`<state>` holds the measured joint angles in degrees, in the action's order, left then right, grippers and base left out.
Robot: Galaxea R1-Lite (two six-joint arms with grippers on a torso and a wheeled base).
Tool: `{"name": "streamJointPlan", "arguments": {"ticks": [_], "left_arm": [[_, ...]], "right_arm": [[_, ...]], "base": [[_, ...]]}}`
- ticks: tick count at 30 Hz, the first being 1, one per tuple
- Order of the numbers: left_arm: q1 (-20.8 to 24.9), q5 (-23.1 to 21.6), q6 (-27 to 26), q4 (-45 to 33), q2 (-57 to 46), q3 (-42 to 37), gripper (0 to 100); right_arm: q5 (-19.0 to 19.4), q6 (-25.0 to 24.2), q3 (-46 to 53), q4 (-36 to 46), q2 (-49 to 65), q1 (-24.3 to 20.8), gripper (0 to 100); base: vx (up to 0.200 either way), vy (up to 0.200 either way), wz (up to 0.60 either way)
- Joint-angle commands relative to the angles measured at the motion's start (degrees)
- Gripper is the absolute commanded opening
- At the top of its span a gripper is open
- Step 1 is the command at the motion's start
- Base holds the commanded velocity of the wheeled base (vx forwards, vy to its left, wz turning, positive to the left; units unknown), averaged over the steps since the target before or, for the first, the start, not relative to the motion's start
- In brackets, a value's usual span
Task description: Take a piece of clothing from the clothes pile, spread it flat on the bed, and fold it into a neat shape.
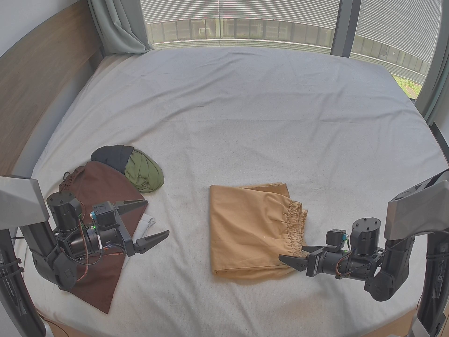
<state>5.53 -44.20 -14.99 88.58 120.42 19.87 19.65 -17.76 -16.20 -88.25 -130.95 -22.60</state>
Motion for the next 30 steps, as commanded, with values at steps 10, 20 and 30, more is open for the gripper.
{"name": "streamJointPlan", "arguments": {"ticks": [10, 20, 30], "left_arm": [[-0.2, 0.1, 0.0, 0.0, 0.3, -0.1, 100], [0.1, 0.1, 0.0, 0.0, 0.3, -0.7, 100], [0.4, 0.2, 0.0, 0.0, 0.3, -1.5, 100]], "right_arm": [[-0.4, 0.2, -0.3, 0.0, -3.3, 2.7, 100], [-0.5, 0.3, -0.8, -0.1, -5.4, 4.6, 100], [-0.4, 0.1, -1.0, 0.0, -5.5, 4.1, 100]], "base": [[0.0, 0.0, 0.0], [0.0, 0.0, 0.0], [0.0, 0.0, 0.0]]}}
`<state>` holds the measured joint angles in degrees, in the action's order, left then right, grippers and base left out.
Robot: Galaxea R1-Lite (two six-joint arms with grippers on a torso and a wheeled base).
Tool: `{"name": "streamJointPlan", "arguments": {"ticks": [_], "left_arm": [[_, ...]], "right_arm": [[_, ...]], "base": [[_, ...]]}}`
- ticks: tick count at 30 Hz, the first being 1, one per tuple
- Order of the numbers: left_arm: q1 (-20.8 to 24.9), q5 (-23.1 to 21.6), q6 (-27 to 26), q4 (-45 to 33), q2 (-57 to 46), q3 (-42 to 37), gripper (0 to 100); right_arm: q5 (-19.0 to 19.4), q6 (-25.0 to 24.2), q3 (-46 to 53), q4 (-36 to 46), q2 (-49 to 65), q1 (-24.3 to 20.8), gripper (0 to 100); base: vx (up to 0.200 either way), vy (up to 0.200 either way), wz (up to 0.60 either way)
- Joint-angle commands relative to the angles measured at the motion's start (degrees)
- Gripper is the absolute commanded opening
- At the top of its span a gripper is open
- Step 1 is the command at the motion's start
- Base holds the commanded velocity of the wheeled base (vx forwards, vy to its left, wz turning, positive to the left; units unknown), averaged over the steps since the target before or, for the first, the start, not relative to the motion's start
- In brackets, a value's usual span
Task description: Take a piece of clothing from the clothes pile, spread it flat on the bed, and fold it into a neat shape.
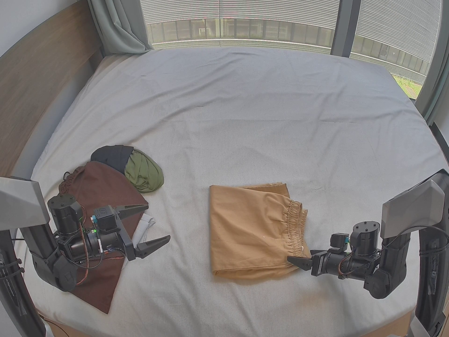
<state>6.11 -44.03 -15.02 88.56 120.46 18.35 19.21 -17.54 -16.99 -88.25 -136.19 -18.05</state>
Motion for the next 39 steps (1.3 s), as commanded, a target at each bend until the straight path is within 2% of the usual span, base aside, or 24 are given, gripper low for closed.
{"name": "streamJointPlan", "arguments": {"ticks": [1, 6, 13, 18, 21, 35, 36, 39], "left_arm": [[-0.2, 0.0, 0.0, 0.0, 0.1, 0.1, 100], [-0.2, 0.0, 0.0, 0.0, -0.2, 0.1, 100], [-0.3, -0.1, 0.0, 0.0, -0.1, 0.3, 100], [-0.5, -0.1, 0.0, 0.0, -0.1, 0.4, 100], [-0.5, -0.1, 0.0, 0.0, -0.2, 0.3, 100], [-0.4, -0.1, 0.0, 0.0, -0.3, 0.2, 100], [-0.3, -0.1, 0.0, 0.0, -0.3, 0.2, 100], [-0.3, -0.1, 0.0, 0.0, -0.4, 0.2, 100]], "right_arm": [[0.1, -0.2, -0.4, 0.0, -0.6, -0.8, 100], [0.1, -1.0, -2.3, 0.0, -2.2, -1.5, 100], [-0.1, -11.7, -9.4, -0.1, -5.2, -4.8, 100], [-2.6, -15.8, -11.8, -0.1, -5.2, -6.3, 100], [-4.5, -16.5, -13.3, -0.1, -5.3, -6.6, 100], [-4.6, -16.6, -11.7, 0.0, -5.1, -6.7, 100], [-4.6, -16.6, -11.7, 0.0, -5.1, -6.7, 0], [-4.6, -16.6, -11.7, 0.0, -5.1, -6.9, 0]], "base": [[0.0, 0.0, 0.0], [0.0, 0.0, 0.0], [0.0, 0.0, 0.0], [0.0, 0.0, 0.0], [0.0, 0.0, 0.0], [0.0, 0.0, 0.0], [0.0, 0.0, 0.0], [0.0, 0.0, 0.0]]}}
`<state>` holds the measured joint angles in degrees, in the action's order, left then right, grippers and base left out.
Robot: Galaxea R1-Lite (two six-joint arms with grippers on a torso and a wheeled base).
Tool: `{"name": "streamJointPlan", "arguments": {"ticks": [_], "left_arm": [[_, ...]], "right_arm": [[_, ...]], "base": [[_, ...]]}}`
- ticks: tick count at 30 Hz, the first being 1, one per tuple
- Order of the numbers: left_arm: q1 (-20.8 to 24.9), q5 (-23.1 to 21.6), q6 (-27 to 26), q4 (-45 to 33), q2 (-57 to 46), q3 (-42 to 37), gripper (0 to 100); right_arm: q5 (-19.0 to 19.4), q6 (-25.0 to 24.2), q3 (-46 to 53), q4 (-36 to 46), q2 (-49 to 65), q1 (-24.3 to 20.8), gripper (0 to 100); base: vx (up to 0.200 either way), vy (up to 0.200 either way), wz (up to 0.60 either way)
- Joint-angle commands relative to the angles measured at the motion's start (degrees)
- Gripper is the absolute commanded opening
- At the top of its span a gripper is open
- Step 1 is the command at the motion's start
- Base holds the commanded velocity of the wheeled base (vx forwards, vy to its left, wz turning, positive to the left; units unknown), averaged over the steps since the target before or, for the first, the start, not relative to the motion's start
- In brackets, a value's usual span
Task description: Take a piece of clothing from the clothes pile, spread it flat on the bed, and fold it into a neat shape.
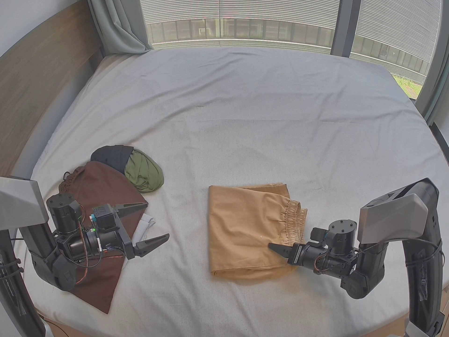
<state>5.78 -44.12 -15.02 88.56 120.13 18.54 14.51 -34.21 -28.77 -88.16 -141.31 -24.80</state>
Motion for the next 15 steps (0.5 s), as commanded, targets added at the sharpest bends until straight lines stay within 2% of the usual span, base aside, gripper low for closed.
{"name": "streamJointPlan", "arguments": {"ticks": [1, 15], "left_arm": [[0.0, 0.0, 0.0, 0.0, -0.1, 0.0, 100], [0.2, 0.0, 0.0, 0.0, -0.1, -0.2, 100]], "right_arm": [[0.1, 0.0, 0.1, -0.1, 0.0, -0.3, 0], [0.1, 0.0, 0.1, -0.1, 0.6, -1.0, 0]], "base": [[0.0, 0.0, 0.0], [0.0, 0.0, 0.0]]}}
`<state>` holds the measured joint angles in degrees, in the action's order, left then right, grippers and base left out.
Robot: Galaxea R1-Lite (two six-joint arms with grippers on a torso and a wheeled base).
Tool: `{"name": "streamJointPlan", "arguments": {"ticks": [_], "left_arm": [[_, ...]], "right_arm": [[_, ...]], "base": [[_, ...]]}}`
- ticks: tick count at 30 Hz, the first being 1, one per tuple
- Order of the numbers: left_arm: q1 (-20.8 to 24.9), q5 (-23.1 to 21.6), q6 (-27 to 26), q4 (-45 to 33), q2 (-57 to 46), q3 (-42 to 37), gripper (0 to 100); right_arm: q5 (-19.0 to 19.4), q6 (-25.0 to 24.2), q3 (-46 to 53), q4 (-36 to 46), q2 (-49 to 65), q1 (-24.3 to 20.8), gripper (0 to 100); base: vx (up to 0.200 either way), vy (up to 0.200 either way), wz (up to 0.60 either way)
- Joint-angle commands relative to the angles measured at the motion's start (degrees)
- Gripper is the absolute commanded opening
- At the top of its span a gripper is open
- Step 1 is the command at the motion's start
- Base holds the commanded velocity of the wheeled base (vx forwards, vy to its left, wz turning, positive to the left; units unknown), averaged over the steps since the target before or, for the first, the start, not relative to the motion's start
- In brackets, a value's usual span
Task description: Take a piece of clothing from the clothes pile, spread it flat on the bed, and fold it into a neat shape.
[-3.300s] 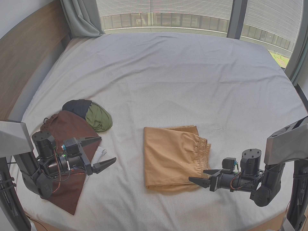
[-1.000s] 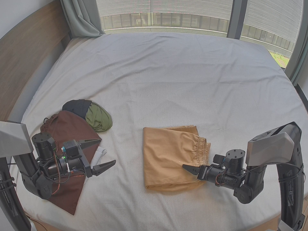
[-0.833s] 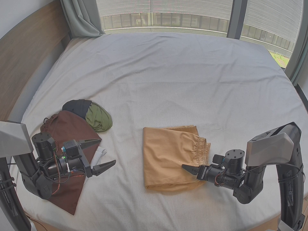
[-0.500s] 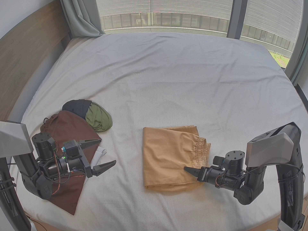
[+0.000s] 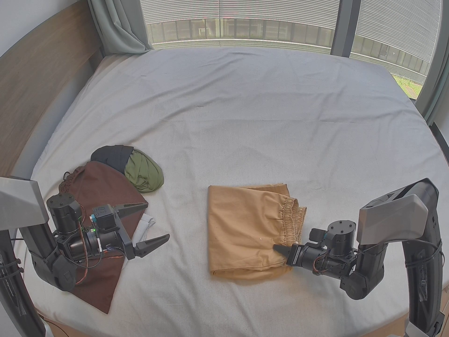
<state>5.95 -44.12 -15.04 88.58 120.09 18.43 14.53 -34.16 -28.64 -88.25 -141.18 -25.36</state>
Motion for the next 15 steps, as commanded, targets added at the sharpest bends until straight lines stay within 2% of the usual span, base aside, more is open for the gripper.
{"name": "streamJointPlan", "arguments": {"ticks": [1, 15], "left_arm": [[0.0, 0.0, 0.0, 0.0, 0.0, -0.1, 100], [0.2, 0.0, 0.0, 0.0, 0.0, -0.3, 100]], "right_arm": [[0.1, 0.1, 0.0, -0.1, 0.6, -0.5, 0], [0.4, 0.1, 0.5, -0.1, 6.1, -1.2, 0]], "base": [[0.0, 0.0, 0.0], [0.0, 0.0, 0.0]]}}
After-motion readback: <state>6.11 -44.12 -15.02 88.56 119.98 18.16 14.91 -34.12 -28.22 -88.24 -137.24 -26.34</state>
